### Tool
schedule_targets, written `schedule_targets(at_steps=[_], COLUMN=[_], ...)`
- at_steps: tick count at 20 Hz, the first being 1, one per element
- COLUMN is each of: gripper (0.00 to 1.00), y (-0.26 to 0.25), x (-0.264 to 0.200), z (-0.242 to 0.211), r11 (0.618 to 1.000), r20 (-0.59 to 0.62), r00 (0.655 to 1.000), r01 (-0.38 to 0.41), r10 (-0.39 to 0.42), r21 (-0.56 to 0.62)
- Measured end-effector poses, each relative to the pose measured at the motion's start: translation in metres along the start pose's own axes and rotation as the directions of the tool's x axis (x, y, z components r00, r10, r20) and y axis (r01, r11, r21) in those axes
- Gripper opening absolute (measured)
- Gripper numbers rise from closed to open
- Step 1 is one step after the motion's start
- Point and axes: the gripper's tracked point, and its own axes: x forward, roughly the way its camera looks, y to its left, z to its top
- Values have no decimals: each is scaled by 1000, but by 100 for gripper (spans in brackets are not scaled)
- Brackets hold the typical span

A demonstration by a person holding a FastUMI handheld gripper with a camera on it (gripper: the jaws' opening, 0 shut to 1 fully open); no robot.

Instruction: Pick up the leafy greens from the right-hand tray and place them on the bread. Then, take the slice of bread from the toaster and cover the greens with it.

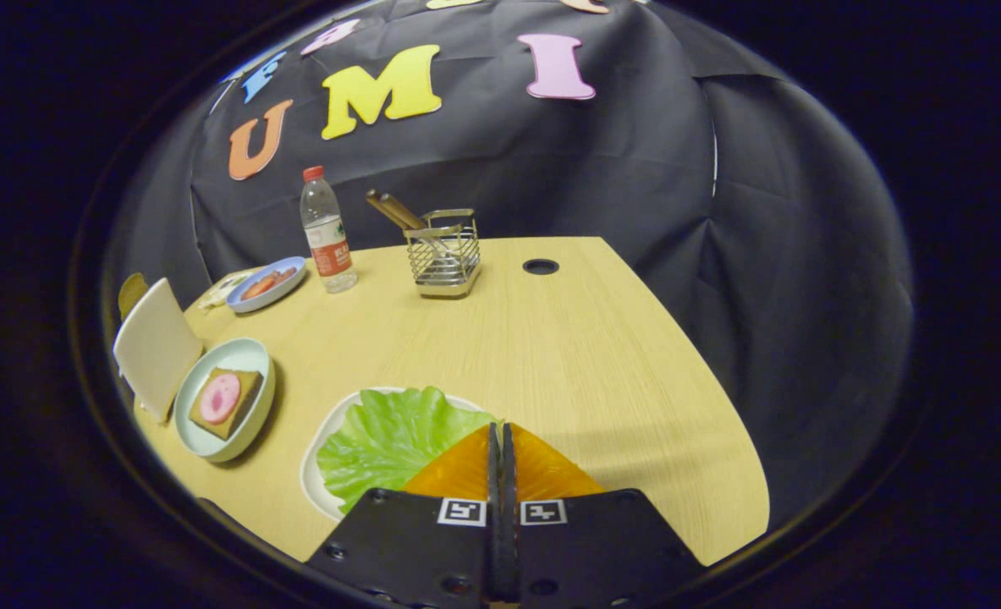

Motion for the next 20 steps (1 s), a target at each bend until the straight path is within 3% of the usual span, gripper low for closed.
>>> schedule_targets(at_steps=[10, 20], gripper=[0, 0], y=[20, 71], x=[-53, -101], z=[57, 99], r11=[999, 1000], r20=[83, 130], r00=[996, 991], r01=[-29, -7], r10=[26, 10], r21=[39, -24])
